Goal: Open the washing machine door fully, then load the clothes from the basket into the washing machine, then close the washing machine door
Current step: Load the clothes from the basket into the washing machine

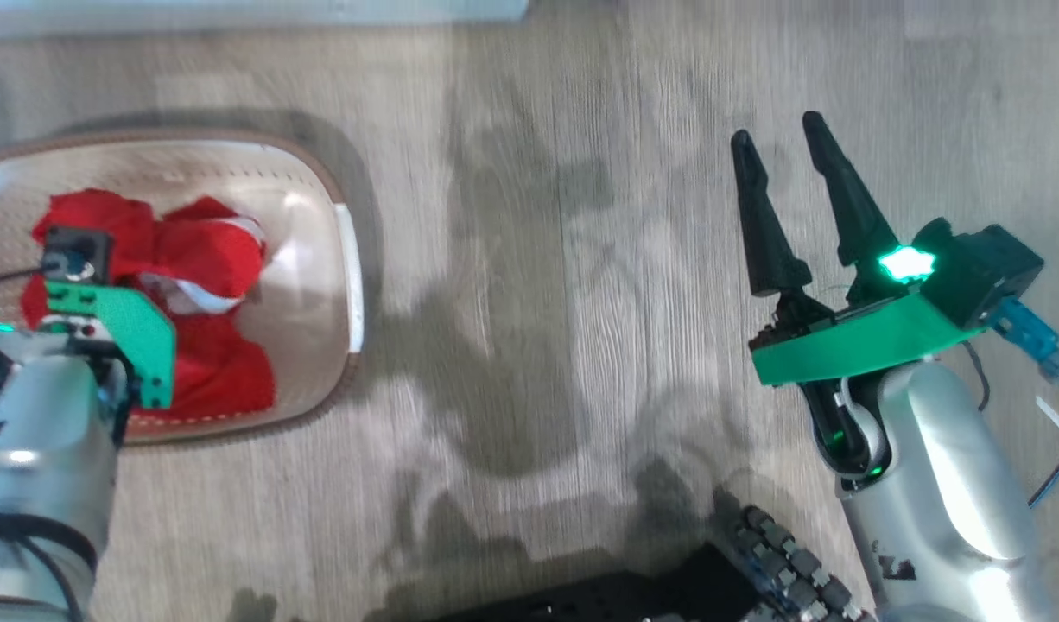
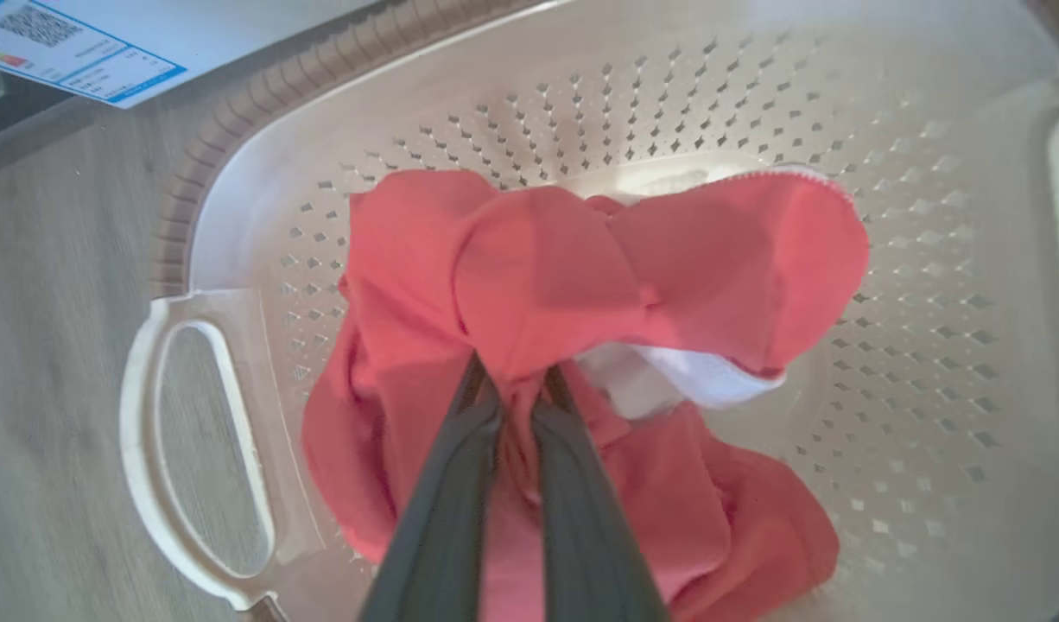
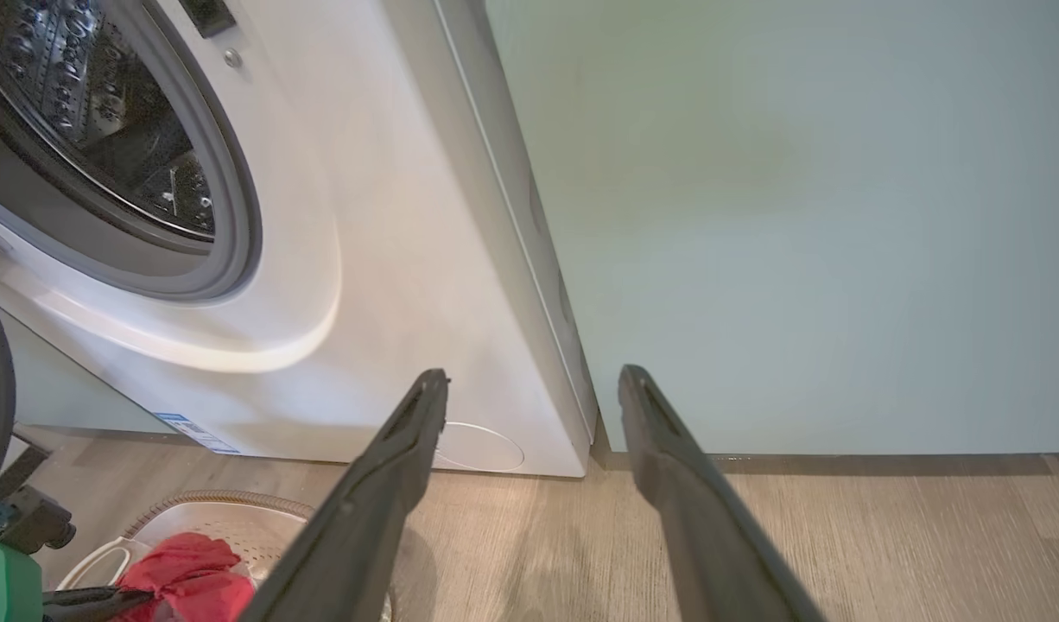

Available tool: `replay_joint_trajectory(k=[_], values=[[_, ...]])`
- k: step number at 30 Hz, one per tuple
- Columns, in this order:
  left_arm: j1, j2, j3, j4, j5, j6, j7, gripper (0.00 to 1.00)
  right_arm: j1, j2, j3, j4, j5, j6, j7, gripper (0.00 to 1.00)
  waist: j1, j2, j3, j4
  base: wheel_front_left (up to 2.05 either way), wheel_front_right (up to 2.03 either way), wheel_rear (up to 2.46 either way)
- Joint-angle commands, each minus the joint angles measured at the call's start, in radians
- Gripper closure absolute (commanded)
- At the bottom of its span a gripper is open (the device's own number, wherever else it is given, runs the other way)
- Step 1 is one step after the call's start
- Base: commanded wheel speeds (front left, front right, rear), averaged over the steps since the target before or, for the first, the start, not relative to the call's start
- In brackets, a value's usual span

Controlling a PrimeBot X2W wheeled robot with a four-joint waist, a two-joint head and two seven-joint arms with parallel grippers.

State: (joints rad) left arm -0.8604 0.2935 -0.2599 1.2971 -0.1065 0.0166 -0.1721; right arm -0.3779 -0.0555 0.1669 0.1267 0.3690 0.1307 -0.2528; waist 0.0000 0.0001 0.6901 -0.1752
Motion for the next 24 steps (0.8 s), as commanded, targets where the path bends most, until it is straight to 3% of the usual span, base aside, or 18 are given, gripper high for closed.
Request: replay_joint_trajectory(k=[1,14,24], values=[[0.029,0.033,0.016,-0.007,-0.011,0.013,-0.026,1.00,0.031,0.005,0.023,-0.020,-0.005,0.000,-0.009,0.00,0.0000,-0.0001,-0.053,0.013,0.00,0.00,0.00],[0.106,0.023,0.031,-0.059,-0.046,0.051,-0.088,1.00,0.064,0.005,0.032,0.015,0.005,0.000,-0.009,0.00,0.0000,-0.0001,-0.195,0.039,0.00,0.00,0.00],[0.226,0.021,0.050,-0.375,-0.041,0.104,-0.089,1.00,0.098,0.005,0.025,0.036,-0.006,0.000,-0.009,0.00,0.0000,-0.0001,-0.289,0.078,0.00,0.00,0.00]])
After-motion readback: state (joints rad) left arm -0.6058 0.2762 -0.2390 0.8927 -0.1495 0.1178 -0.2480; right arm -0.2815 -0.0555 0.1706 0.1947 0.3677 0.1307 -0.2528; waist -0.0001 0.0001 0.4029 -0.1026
